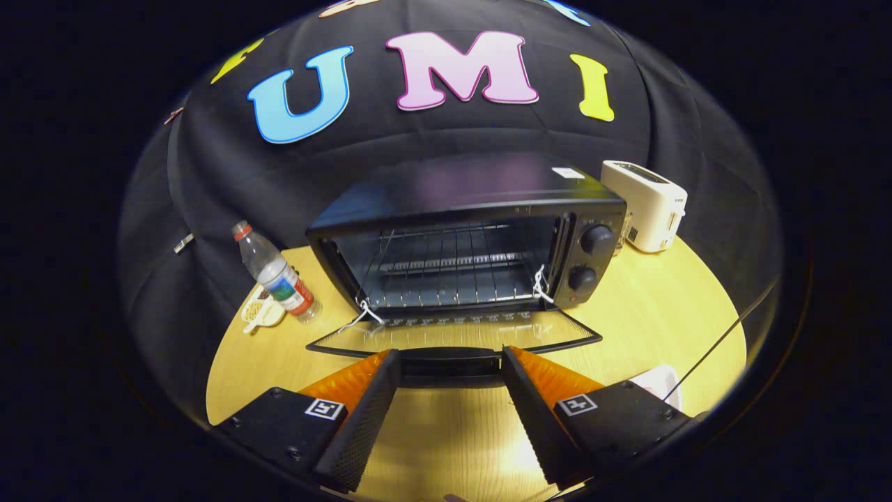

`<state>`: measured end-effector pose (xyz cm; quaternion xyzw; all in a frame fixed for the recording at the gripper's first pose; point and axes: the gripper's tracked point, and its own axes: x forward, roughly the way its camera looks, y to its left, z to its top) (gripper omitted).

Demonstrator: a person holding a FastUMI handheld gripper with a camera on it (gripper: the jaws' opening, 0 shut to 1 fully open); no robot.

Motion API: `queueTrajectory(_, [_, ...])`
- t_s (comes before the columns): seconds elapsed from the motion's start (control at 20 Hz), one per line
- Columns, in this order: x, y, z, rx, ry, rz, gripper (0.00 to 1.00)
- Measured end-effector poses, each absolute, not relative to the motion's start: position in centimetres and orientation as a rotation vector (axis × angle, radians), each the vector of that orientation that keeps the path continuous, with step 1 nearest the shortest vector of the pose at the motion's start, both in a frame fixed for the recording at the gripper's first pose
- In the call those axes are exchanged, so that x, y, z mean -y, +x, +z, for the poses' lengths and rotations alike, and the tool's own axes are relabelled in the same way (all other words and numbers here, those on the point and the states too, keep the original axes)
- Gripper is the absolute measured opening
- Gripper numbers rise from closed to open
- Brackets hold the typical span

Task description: Open the toaster oven, put the food inside, and close the toaster oven door.

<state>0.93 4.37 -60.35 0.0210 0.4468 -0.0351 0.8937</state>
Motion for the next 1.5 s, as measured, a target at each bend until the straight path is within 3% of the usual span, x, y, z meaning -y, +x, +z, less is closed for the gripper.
queueTrajectory(0.6, [-0.7,-1.5,-59.0,-1.0,0.104,-0.048,0.97])
queueTrajectory(1.05, [15.8,-8.7,-56.2,-1.081,0.086,-0.186,0.97])
queueTrajectory(1.35, [22.7,-12.0,-57.4,-1.158,0.049,-0.185,0.9])
queueTrajectory(1.5, [24.2,-12.4,-59.7,-1.231,0.088,-0.157,0.78])
